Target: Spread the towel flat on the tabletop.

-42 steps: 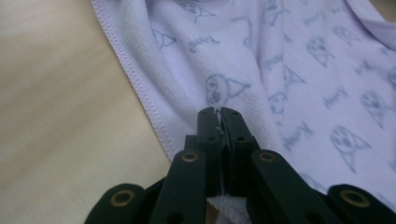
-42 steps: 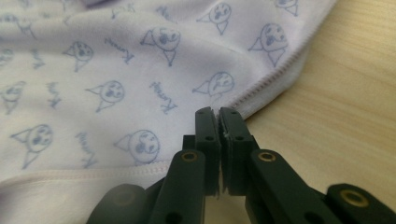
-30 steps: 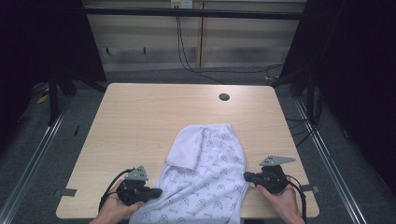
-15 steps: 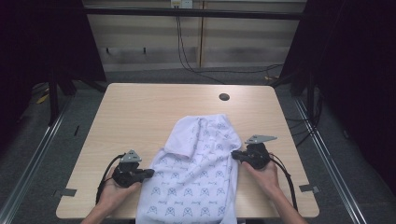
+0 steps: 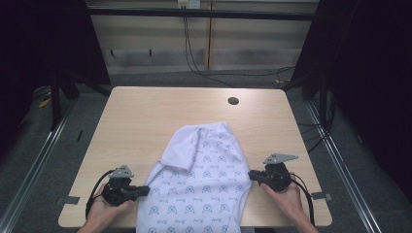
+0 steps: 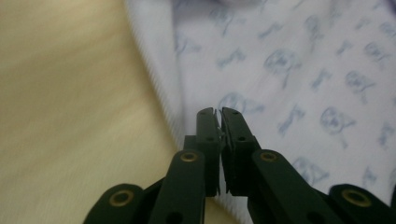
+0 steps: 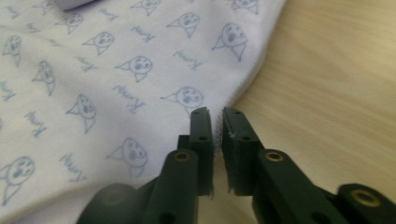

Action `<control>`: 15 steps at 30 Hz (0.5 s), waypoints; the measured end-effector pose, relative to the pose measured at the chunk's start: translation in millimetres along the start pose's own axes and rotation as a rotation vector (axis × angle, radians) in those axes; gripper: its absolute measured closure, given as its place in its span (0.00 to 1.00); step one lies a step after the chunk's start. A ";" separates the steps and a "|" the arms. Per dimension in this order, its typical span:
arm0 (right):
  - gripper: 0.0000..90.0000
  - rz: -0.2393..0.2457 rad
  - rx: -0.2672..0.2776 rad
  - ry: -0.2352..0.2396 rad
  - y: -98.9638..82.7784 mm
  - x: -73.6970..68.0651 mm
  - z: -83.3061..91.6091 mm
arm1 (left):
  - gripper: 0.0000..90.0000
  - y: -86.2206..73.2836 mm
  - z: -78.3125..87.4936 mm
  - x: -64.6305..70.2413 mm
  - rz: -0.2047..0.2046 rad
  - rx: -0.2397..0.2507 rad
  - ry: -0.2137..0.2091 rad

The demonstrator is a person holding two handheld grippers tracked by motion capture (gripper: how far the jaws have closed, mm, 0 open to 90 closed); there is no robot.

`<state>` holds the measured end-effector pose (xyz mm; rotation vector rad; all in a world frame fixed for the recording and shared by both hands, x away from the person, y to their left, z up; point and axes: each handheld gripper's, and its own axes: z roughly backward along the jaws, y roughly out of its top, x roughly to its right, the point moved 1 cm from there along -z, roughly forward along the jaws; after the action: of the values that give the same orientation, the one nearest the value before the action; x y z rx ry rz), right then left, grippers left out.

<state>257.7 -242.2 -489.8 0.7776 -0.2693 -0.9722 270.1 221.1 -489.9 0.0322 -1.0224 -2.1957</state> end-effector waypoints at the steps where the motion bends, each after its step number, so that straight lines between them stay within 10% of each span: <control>1: 0.82 -0.003 0.021 -0.006 2.9 0.6 0.8 | 0.93 9.5 -2.5 -1.6 -0.002 0.031 -0.006; 5: 0.81 -0.001 0.067 0.035 17.6 -0.7 -2.5 | 0.93 36.7 -19.4 -6.4 0.002 0.098 -0.022; 10: 0.75 0.044 0.024 0.112 42.0 -9.4 -43.5 | 0.93 50.5 -58.8 -10.5 -0.033 0.002 0.024; 15: 0.66 0.082 -0.030 0.020 45.8 -5.8 -70.1 | 0.92 40.8 -58.4 -17.0 -0.057 -0.002 0.036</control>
<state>321.1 -189.6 -506.5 0.7434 -0.2666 -0.8891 324.4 174.8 -506.7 0.1010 -1.0112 -2.2395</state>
